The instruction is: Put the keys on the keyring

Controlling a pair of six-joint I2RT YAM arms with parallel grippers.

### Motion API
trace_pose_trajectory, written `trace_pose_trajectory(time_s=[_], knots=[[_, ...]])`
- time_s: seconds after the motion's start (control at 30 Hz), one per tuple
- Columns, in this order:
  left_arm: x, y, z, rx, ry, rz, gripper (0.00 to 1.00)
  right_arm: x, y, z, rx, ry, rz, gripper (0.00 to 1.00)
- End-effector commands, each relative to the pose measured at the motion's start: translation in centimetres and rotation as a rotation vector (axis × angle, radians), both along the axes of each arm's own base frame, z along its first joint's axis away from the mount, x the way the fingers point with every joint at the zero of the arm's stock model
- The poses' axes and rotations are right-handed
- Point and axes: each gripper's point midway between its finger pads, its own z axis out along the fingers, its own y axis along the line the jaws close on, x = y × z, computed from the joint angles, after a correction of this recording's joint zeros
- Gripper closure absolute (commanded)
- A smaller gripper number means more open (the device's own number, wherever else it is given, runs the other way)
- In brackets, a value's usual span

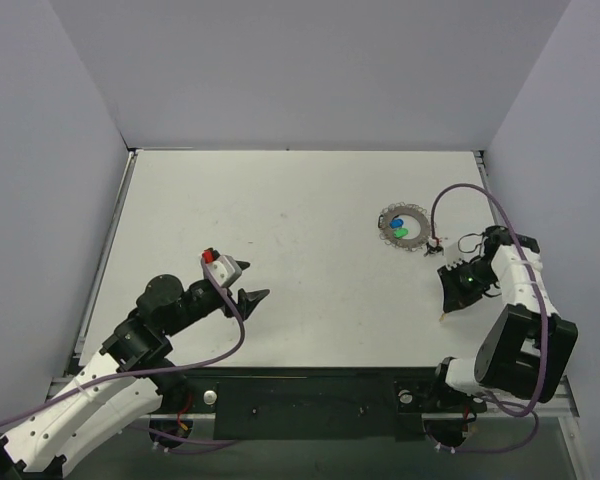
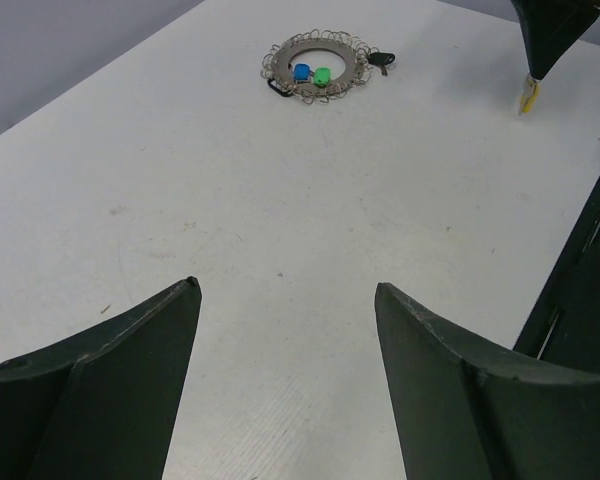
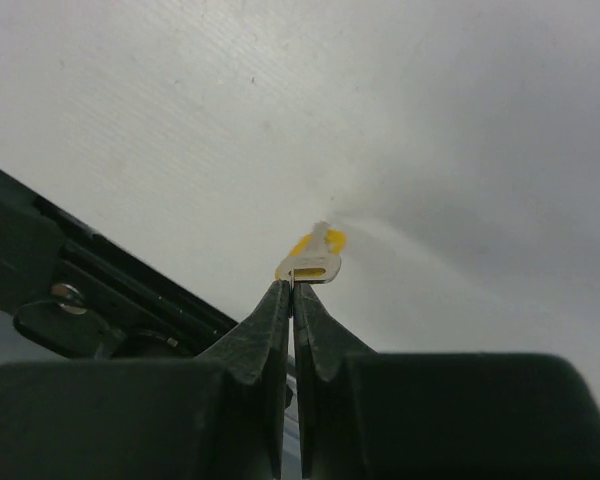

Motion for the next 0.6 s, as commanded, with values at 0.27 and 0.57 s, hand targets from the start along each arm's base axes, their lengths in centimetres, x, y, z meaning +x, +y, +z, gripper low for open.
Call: trace_pose_trajectory(time_s=[0.27,0.57], knots=[[0.5,0.3,0.5,0.003,-0.026,0.016,0.20,7.0,0.0,-3.4,-0.113,0.048,-0.070,1.00],[0.8,0.5,0.4,0.006,-0.022,0.025,0.20,10.1,0.8,-4.5,-0.161,0.040,-0.085,1.00]])
